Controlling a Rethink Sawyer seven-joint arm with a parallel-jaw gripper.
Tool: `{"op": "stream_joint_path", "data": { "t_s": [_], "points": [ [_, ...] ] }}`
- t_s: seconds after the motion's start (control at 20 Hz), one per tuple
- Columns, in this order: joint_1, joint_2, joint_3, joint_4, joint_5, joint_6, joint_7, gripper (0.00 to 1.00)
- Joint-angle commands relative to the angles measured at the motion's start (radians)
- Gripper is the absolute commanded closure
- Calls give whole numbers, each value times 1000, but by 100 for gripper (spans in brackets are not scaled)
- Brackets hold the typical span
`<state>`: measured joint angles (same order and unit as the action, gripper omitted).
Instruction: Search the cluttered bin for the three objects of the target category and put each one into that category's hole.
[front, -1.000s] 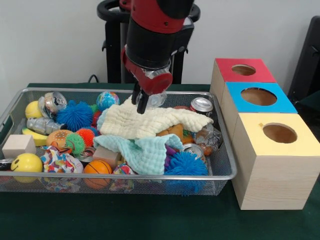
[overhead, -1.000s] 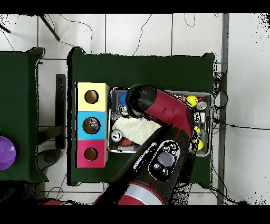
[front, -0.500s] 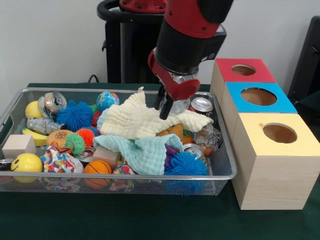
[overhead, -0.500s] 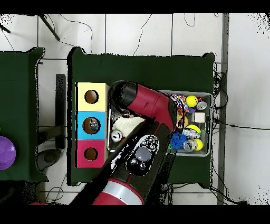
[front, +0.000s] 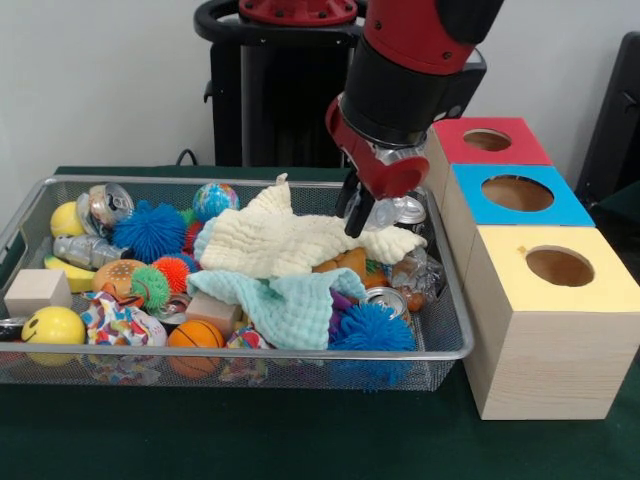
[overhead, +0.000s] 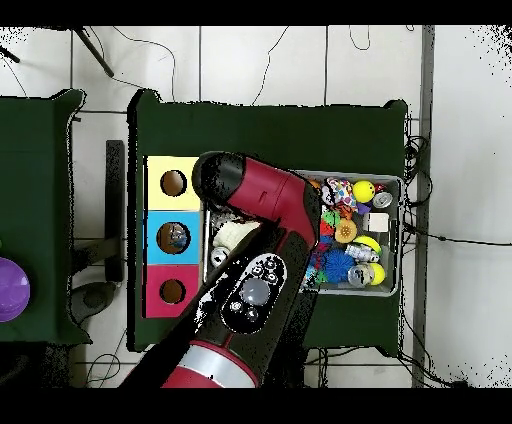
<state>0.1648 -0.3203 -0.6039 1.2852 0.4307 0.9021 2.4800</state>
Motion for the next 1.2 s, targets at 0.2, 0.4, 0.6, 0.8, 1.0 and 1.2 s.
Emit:
{"op": "stream_joint_path", "data": {
  "t_s": [0.2,0.4,0.6,0.8,1.0,1.2],
  "points": [
    [-62,58,40,-80,40,203,312,100],
    [-60,82,24,-145,50,254,363,100],
    [-25,115,1,-214,58,307,430,100],
    [12,125,-9,-219,64,301,466,100],
    [56,120,-7,-194,71,273,502,100],
    [90,104,1,-167,75,258,518,100]
  ]
}}
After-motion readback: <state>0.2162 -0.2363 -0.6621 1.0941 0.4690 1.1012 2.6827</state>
